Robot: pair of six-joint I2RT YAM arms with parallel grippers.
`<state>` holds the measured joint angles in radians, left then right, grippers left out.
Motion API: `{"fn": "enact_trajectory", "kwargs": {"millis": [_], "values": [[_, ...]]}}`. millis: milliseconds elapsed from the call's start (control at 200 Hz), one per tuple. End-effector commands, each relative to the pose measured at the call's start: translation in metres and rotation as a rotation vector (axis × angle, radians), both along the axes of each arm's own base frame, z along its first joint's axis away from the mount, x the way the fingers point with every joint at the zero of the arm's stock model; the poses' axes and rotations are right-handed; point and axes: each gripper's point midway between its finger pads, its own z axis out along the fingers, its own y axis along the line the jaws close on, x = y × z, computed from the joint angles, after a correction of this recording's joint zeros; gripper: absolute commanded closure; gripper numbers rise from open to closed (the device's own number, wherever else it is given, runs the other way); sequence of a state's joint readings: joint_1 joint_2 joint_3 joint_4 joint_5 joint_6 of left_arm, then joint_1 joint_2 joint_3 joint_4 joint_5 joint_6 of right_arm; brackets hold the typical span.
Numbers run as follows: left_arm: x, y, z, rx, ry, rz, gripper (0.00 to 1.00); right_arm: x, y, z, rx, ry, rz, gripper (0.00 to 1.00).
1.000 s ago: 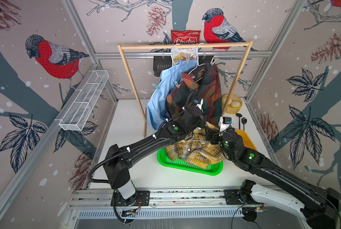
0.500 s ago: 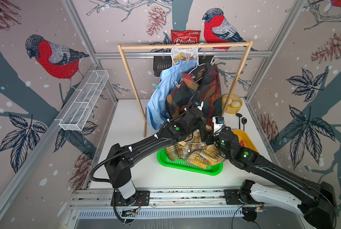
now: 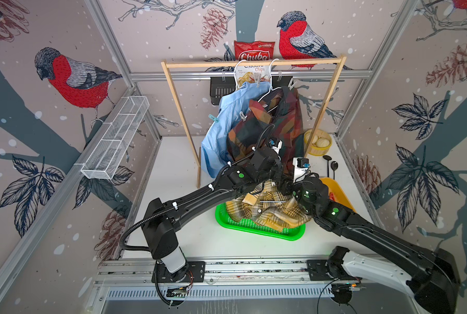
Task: Remove the clothespins securing long-sleeve shirts to the hanger
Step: Adjust the hanger.
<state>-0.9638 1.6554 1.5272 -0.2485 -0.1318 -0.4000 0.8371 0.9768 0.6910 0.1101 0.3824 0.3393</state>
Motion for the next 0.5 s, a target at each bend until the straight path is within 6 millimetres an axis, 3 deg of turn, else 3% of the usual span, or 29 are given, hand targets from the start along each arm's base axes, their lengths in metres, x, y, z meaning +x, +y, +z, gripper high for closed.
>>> {"fn": "enact_trajectory", "kwargs": {"millis": [0, 160, 496], "values": [[-0.003, 0.002, 0.002, -0.010, 0.010, -0.003, 1.00, 0.003, -0.002, 0.008, 0.024, -0.026, -0.019, 0.35], [-0.006, 0.000, -0.001, -0.020, 0.023, -0.020, 1.00, 0.000, -0.006, 0.003, 0.047, -0.016, -0.016, 0.37], [-0.010, -0.003, -0.007, -0.009, 0.039, -0.047, 1.00, -0.005, 0.013, 0.008, 0.080, -0.036, 0.086, 0.70]]}}
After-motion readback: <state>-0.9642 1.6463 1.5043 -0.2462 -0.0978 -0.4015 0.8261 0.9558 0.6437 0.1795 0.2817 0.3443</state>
